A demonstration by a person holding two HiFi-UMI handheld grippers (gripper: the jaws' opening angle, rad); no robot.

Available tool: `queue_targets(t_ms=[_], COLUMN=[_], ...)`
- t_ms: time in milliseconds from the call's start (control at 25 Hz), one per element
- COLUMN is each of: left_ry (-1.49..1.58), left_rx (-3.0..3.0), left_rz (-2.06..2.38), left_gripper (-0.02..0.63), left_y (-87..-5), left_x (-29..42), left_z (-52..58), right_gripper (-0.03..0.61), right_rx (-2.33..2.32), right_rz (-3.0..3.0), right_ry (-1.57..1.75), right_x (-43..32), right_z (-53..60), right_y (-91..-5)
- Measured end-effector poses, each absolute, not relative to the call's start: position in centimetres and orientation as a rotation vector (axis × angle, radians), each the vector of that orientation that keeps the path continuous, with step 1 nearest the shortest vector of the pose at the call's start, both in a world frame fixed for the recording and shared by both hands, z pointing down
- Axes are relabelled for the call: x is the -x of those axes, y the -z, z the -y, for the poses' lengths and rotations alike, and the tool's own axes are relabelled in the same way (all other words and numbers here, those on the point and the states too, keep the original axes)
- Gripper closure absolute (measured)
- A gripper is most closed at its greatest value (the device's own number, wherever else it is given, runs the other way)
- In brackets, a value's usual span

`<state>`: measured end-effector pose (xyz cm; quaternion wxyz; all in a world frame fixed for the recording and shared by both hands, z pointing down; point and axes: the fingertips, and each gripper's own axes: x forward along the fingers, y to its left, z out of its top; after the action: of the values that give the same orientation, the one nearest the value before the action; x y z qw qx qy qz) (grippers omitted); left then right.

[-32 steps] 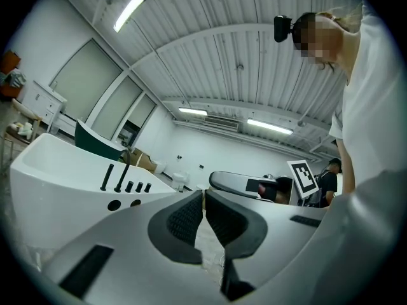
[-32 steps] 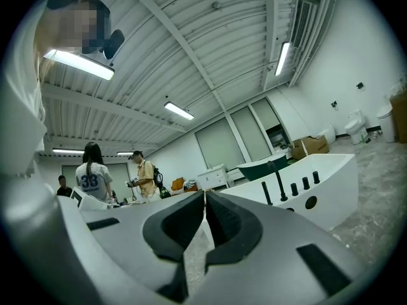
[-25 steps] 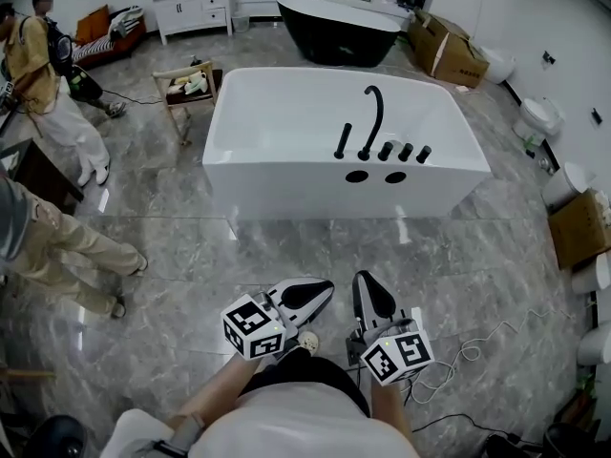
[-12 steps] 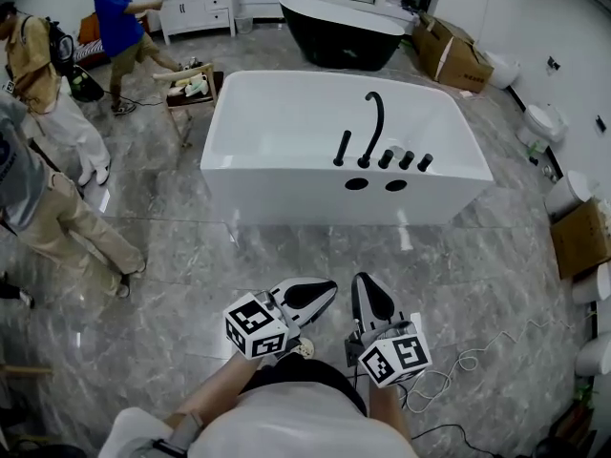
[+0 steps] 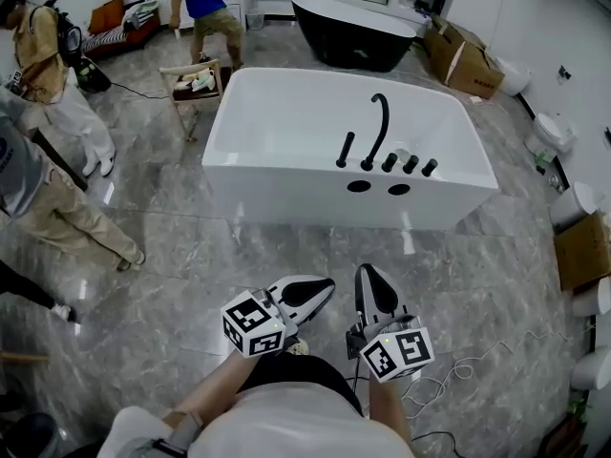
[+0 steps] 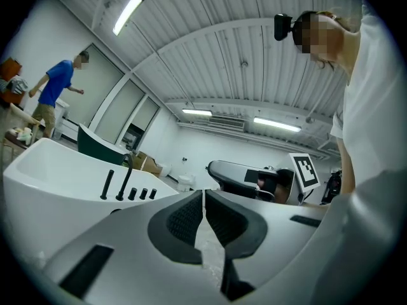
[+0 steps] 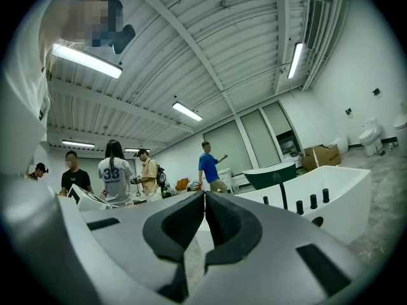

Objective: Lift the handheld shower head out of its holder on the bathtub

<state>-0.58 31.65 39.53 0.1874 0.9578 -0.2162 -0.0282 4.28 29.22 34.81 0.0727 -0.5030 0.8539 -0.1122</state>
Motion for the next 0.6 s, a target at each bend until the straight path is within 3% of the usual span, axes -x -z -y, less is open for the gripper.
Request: queue_targets(t_ms=[600], left_ry=[0.085], left_rx=[-2.658], left_rz=[0.657], left_gripper=[0.594], left_y=[-40.6], left_x=[0.9], left_z=[-29.8], right_gripper=[0.56], right_rx=[1.558], right_rz=[-2.539], right_ry=[0.395], right_x=[-4.9], right_z=[-27.6], right_y=[-36.5])
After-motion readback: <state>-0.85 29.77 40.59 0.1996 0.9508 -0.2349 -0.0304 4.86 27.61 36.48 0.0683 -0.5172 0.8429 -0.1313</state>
